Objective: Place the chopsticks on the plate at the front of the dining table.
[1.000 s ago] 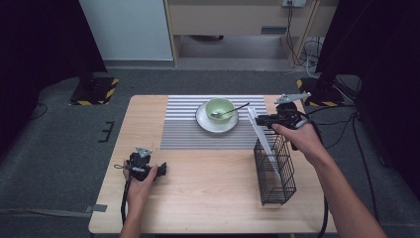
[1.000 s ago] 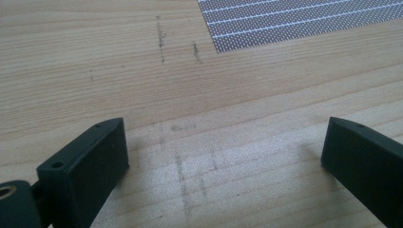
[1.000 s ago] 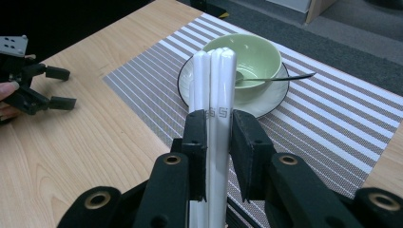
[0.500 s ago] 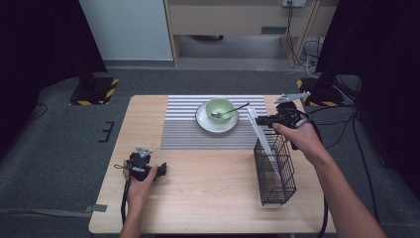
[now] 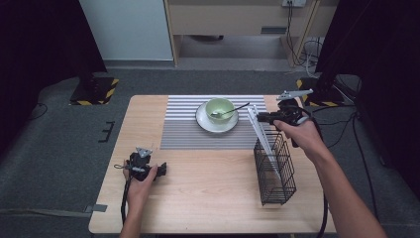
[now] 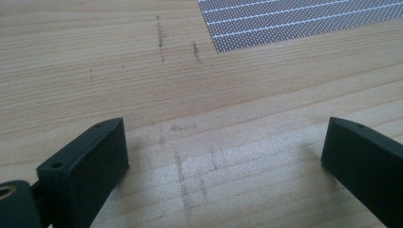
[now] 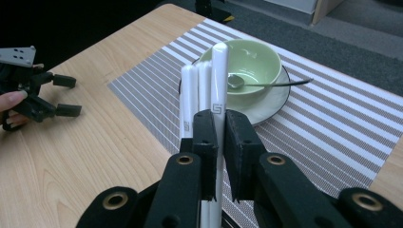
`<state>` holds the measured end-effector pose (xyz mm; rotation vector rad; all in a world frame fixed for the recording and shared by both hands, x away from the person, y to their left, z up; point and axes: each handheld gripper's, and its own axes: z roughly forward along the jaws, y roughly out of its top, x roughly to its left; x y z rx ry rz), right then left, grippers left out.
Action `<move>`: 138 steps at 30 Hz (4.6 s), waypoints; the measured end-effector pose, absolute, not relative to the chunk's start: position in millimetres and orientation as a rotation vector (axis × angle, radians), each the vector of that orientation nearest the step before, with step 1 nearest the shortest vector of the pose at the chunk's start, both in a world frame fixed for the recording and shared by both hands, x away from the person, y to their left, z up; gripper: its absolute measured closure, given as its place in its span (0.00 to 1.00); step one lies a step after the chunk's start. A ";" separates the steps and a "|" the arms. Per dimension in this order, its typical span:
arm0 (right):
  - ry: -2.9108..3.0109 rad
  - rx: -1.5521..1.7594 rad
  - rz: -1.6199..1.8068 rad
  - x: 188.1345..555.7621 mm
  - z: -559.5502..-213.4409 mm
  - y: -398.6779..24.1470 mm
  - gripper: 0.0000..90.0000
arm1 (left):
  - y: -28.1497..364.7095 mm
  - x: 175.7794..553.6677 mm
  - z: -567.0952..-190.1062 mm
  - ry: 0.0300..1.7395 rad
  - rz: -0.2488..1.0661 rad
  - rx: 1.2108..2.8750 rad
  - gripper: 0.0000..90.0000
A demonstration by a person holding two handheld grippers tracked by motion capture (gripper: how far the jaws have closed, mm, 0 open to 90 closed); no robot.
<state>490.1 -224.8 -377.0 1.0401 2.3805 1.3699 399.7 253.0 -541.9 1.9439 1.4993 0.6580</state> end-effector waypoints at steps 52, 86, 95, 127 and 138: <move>2.381 0.904 1.373 487.1 -364.0 -222.6 0.93 | 213.0 387.3 -498.3 1.295 0.637 1.934 0.06; 2.458 0.974 1.421 499.4 -381.1 -224.5 0.93 | 207.6 384.6 -496.2 1.262 0.626 1.937 0.07; 2.380 0.951 1.479 495.6 -368.0 -231.1 0.93 | 207.6 382.9 -490.7 1.242 0.634 1.920 0.07; 2.053 0.731 1.813 453.6 -254.9 -218.1 0.93 | 152.0 376.3 -441.0 0.892 0.518 1.733 0.11; 2.068 0.719 1.910 460.7 -268.1 -172.8 0.93 | 121.9 388.3 -433.3 0.807 0.453 1.719 0.14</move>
